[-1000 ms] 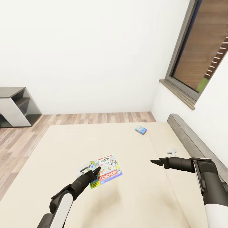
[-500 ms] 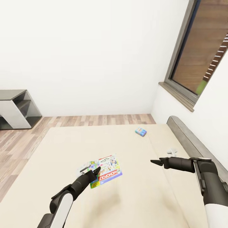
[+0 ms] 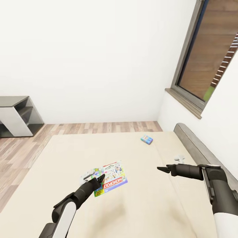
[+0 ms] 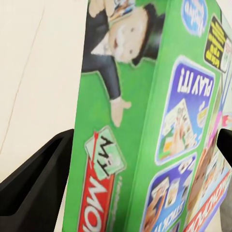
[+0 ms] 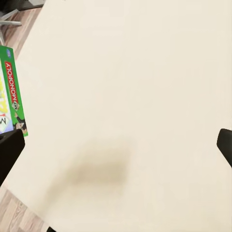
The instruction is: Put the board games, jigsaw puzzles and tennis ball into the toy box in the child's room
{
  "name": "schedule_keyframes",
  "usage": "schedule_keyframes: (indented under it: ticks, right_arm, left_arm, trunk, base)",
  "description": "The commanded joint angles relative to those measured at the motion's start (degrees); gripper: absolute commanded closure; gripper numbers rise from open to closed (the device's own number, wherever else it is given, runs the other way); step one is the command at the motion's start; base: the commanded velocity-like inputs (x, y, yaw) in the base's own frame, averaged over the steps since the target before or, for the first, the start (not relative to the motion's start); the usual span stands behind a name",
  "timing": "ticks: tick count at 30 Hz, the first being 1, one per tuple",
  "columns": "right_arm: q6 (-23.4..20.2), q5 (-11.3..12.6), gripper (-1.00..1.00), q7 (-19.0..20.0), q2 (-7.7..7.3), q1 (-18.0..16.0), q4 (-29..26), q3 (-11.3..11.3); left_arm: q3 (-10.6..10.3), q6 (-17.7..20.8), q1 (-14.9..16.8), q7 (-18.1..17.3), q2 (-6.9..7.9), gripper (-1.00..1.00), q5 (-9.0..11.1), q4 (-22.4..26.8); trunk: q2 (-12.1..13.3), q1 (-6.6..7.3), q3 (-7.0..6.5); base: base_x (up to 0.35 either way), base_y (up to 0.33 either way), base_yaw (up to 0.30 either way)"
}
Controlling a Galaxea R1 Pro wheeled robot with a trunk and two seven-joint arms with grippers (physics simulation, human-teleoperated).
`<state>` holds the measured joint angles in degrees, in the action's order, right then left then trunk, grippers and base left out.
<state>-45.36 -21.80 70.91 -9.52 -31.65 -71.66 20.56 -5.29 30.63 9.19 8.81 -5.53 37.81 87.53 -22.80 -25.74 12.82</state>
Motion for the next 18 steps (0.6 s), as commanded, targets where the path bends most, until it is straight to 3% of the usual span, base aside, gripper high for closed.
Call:
schedule_keyframes:
  ticks: [1, 18]
  right_arm:
    - [-0.37, -0.54, -1.00, 0.57, 0.02, -0.07, -0.06, 0.10]
    - [-0.35, -0.44, -1.00, 0.61, -0.04, -0.07, -0.06, 0.09]
  left_arm:
    - [-0.03, 0.22, 0.04, 0.58, -0.01, 1.00, 0.57, 0.09]
    - [0.05, 0.22, 0.04, 0.60, -0.01, 1.00, 0.59, 0.09]
  trunk:
    - [-0.12, -0.04, 0.03]
    - [-0.12, -0.04, -1.49]
  base:
    - [0.000, 0.000, 0.000]
    - [0.000, 0.000, 0.000]
